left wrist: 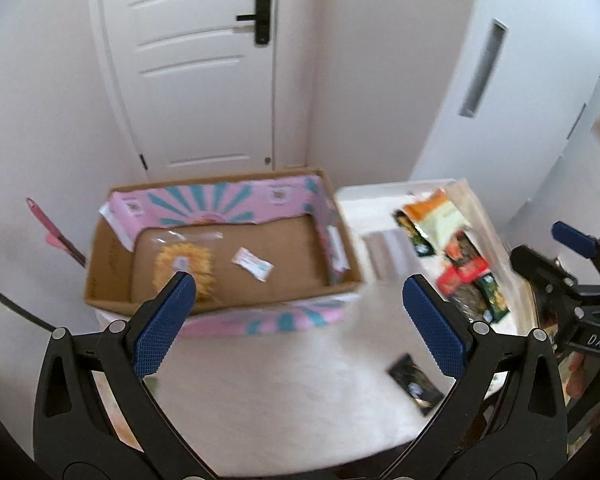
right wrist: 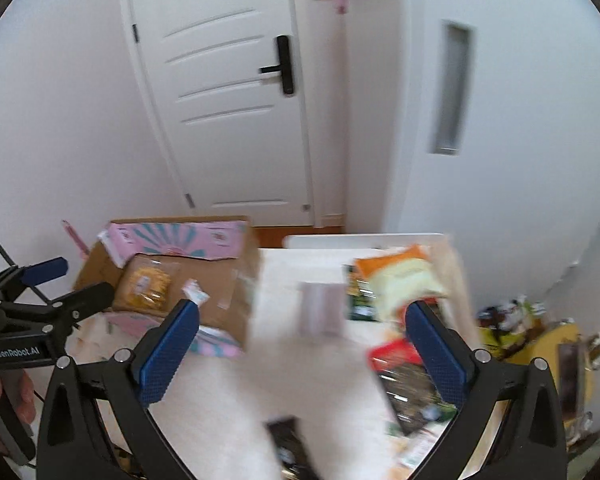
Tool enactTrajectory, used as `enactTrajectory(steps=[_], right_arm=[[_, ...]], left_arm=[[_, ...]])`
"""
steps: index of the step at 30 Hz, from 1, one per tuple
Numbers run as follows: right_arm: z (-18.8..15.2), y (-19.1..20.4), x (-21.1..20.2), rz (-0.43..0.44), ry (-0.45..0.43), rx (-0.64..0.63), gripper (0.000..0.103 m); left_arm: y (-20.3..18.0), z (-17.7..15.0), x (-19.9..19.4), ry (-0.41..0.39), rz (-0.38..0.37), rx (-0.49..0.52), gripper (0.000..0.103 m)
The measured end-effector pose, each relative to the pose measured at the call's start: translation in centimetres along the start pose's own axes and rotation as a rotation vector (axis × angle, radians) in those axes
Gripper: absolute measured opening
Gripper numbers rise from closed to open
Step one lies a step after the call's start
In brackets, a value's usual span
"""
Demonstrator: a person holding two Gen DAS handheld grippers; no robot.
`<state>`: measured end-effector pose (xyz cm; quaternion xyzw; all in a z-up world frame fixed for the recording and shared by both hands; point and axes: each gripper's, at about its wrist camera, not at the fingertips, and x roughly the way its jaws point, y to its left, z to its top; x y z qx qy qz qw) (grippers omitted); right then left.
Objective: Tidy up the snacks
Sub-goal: 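Move the left gripper to the black cheese cracker bar and grasp it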
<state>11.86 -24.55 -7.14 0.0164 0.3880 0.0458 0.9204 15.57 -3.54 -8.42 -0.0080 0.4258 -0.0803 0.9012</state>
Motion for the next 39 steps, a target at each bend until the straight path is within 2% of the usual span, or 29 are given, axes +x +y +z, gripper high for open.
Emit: enactTrajectory(steps=[3,11,16,21,30,34,37,39], right_arm=[[-1.6,-3.0,-1.5,-0.046,-0.01,-0.008,0.103],[-5.8,-9.9,-3.7,-0.049,0.022,-0.004,0.103],[-8.0,-12.6,-4.0,-0.03,0.047,-0.009,0.103],[-10.2,-14.1,-3.2,0.0,0.076,0.0,0.103],[-13.6,-14.3,0.6,0.027,0.127,-0.039,0.103],[-14.8,-14.4,2.4,0.031,0.147,-0.052,0.103],[-15.5,-14.6,3.5,0.04,0.166,-0.042,0.103],[-15.9,-14.6,4.1,0.043,0.174,-0.036,0.103]], left_arm=[[-2.9,-1.5,0.1,0.018,-0.017,-0.014,0.103],[-10.1,-5.9,0.9,0.071,-0.032,-0.051,0.103],[-12.2,-8.7,2.0,0.124,-0.025,-0.099,0.103],[-12.8,-11.7,4.6,0.19,-0.009,-0.164,0.101],[-13.8,-16.1,11.1,0.283,0.031,-0.207,0.071],[-14.2,-17.3,12.8,0.29,0.058,-0.203,0.062],[-14.7,-17.5,12.9,0.261,0.09,-0.175,0.06],[-15.0,-17.5,13.0,0.251,0.109,-0.158,0.054]])
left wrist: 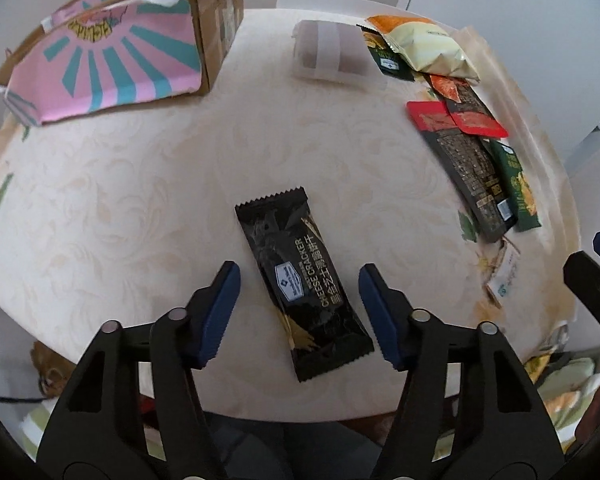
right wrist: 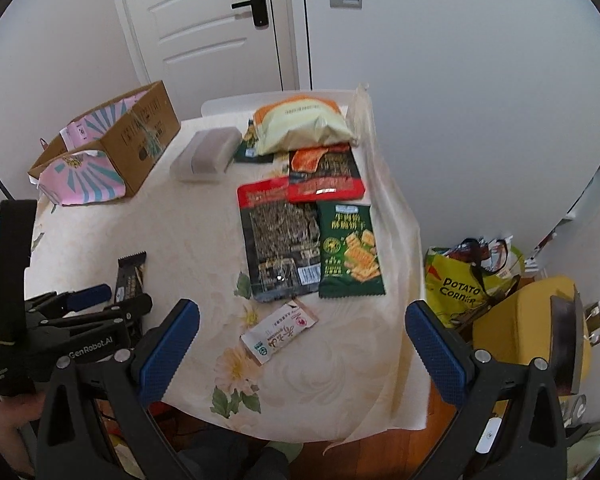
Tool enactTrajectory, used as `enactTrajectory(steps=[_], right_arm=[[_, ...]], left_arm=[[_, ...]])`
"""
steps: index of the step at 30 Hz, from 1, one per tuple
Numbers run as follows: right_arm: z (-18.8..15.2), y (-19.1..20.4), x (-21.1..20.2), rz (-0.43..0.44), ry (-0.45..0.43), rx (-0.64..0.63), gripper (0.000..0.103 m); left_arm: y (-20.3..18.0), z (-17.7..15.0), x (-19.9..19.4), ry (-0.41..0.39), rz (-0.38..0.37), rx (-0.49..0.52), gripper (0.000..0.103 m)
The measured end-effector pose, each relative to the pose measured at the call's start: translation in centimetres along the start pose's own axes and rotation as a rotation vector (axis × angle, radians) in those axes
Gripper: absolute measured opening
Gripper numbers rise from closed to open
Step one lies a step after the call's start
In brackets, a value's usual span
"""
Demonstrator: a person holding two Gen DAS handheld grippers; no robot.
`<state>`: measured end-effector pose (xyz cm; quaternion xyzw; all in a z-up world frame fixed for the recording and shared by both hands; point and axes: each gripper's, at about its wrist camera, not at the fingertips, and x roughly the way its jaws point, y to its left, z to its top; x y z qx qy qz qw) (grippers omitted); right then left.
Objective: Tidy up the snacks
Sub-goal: 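Move the left gripper to the black cheese cracker bar and grasp it, then lift the cracker bar with the left gripper while the right gripper grasps another white sachet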
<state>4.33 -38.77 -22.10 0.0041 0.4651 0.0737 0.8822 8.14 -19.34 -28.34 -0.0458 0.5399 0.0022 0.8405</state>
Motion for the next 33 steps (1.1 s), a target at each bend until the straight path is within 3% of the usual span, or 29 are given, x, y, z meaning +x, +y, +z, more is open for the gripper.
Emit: enactTrajectory(steps=[5,7,19,23,31,33], right_arm=[[-0.5,0.4,0.8,0.002,0.004,0.007,0.102],[-0.6,0.5,1.0,0.01,0.007,0.013,0.102],[-0.7,1.0,1.4,-0.002,0.019,0.052,0.102],[-0.7,1.2,1.6,-0.022,0.029,0.084,0.097],[-1.4,1.1,4.1,-0.087,0.083,0.242,0.058],[-1.7,1.2,4.6,-0.111,0.084,0.276,0.052]], left_arm=[[0.0,0.1,-0.1,-0.007,0.028,0.019,0.035],[0.3,0.2,-0.1,-0.003,0.021,0.02,0.033],[1.6,0.9,-1.4,-0.022,-0.023,0.017,0.032],[2.0,1.7,-2.7,-0.042,-0.035,0.032,0.032],[2.7,3.6,-4.0,-0.065,-0.061,0.093,0.032],[2.7,4.0,-3.8,-0.062,-0.069,0.11,0.032]])
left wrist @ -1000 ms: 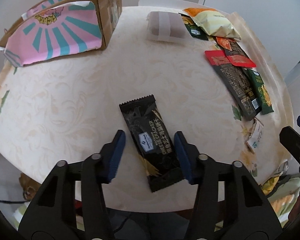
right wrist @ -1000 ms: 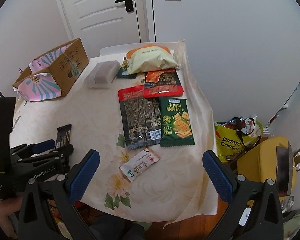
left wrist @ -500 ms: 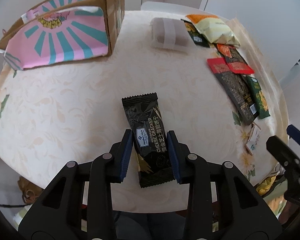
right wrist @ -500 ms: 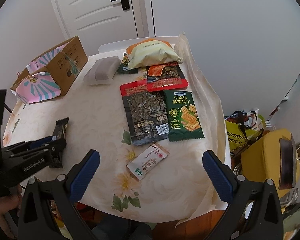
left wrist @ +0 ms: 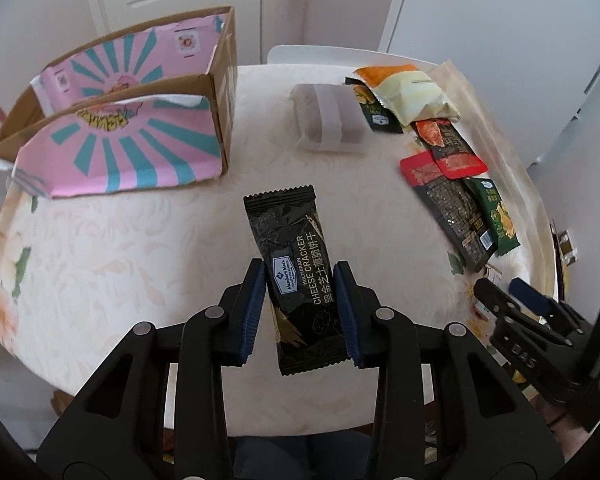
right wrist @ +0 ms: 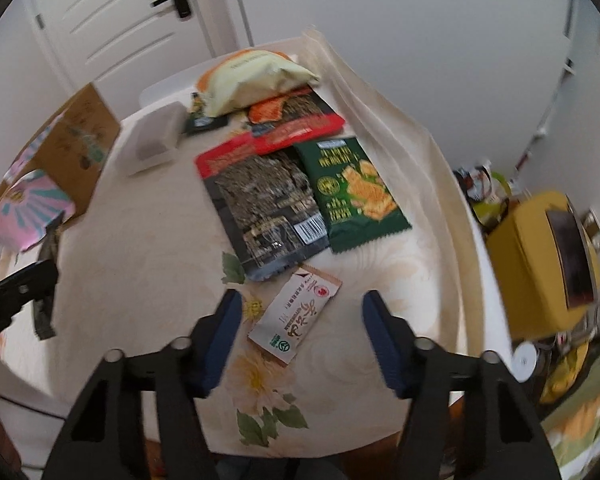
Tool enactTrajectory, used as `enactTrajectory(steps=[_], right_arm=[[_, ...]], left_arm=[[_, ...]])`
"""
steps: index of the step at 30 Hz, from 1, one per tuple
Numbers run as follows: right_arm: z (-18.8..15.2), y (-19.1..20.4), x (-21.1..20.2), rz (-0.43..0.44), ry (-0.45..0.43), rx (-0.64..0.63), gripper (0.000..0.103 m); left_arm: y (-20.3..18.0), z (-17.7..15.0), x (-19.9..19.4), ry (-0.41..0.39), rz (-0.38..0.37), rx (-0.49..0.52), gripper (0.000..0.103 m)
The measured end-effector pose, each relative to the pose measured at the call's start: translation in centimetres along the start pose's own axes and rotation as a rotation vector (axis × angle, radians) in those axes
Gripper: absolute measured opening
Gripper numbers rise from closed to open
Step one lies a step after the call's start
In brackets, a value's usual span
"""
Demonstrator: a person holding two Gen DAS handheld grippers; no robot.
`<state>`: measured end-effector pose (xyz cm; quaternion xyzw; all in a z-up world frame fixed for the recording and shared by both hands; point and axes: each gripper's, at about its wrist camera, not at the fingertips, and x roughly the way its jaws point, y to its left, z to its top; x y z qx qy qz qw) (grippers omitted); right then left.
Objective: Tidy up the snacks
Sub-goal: 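Lift the cracker bar with the left gripper while the right gripper grasps another white sachet, then carry the cracker bar and sachet into the box and open both grippers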
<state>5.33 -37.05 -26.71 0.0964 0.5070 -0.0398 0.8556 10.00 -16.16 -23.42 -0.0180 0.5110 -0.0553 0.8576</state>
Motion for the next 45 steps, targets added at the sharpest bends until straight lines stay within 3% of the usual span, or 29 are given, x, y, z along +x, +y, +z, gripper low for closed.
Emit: enactTrajectory(steps=[3,10,20,28,36,45], right_arm=[[-0.2,0.5,0.0,-0.041,-0.024,0.029,0.049],[-0.4,1.5,0.2,-0.123,-0.043,0.064,0.025],[-0.5,1.6,-0.6,-0.124,-0.06,0.085,0.02],[0.3,1.5,-3.4,-0.08,-0.096,0.059,0.02],[3.4,3.1,-7.5,0.031,-0.172,-0.033,0.02],[8.2,9.1,-11.0,0.173,-0.252,-0.151,0.02]], left_arm=[[0.2,0.4,0.1,0.005,-0.015,0.026,0.032],[0.6,1.1,0.5,0.008,-0.038,0.069,0.032],[1.0,1.7,0.1,-0.004,-0.056,0.077,0.032],[0.9,2.2,-2.6,-0.048,-0.049,0.04,0.032],[1.6,4.0,-7.6,-0.131,-0.035,-0.018,0.032],[9.6,10.1,-10.7,-0.186,-0.023,-0.094,0.032]])
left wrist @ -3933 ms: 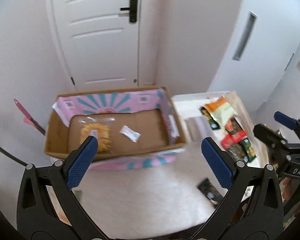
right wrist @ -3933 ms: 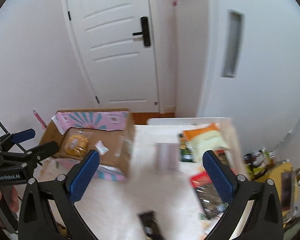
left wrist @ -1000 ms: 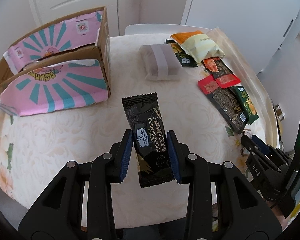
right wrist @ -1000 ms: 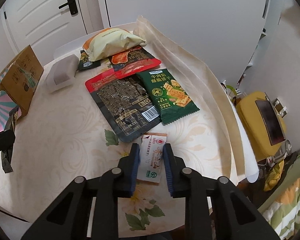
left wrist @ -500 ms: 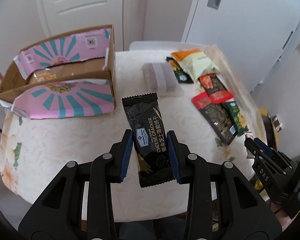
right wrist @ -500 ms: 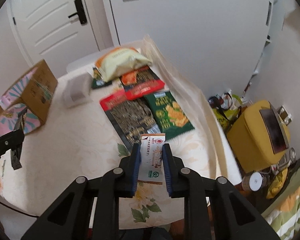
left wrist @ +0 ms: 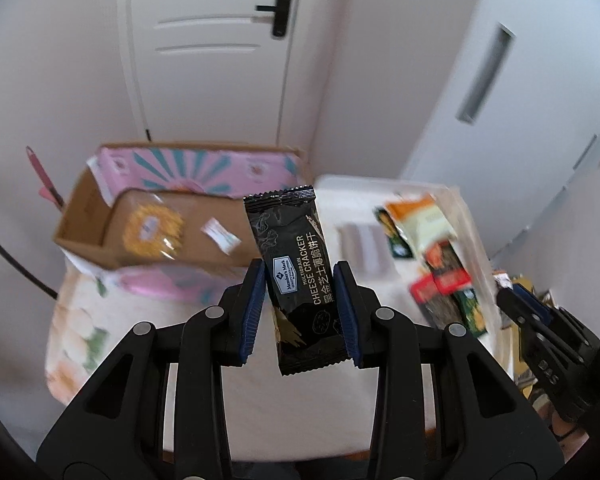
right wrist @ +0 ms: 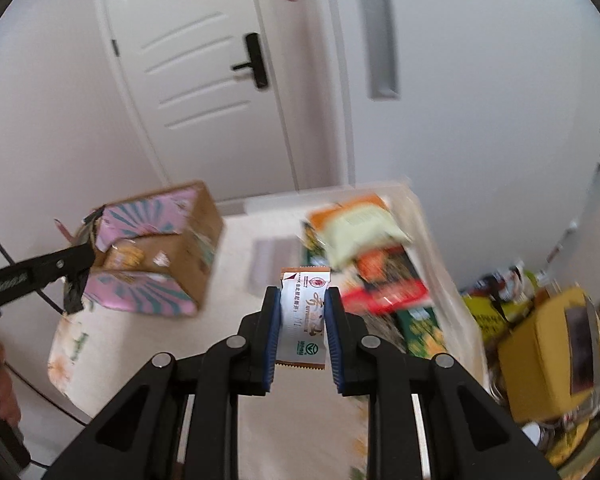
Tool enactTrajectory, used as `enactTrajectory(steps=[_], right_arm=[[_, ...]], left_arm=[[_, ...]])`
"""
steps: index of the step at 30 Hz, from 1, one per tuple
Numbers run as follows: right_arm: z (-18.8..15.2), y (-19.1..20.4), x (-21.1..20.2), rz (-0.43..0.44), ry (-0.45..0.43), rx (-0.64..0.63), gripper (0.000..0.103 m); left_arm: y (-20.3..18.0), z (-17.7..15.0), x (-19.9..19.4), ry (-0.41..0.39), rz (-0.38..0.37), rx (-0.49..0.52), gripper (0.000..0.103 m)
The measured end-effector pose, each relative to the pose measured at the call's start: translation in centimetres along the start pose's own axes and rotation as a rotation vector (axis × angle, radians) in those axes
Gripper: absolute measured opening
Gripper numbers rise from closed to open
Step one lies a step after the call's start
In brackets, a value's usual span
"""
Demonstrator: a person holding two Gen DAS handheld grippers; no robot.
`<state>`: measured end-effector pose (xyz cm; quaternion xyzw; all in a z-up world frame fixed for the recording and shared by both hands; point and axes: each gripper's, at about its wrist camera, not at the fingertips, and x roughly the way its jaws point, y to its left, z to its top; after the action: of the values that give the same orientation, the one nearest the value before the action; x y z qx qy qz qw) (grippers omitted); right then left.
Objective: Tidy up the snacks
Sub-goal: 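Carry the cracker bar and sachet into the box and open both grippers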
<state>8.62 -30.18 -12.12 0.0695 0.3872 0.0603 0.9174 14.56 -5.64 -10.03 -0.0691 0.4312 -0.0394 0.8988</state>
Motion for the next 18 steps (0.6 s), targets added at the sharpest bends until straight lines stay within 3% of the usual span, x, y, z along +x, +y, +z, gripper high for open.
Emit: enactTrajectory(steps=[8,18], right_arm=[[4.0,7.0,3.2,0.078,0.015,-0.036,0.02],[5.6,13.3,8.0,0.089,0.06,-0.035,0.02]], left_arm=[[8.8,6.0,5.7,0.099,0.011,-0.021,0.032],[13.9,7.0,14.4,0.258,-0.005,0.027,0.032]])
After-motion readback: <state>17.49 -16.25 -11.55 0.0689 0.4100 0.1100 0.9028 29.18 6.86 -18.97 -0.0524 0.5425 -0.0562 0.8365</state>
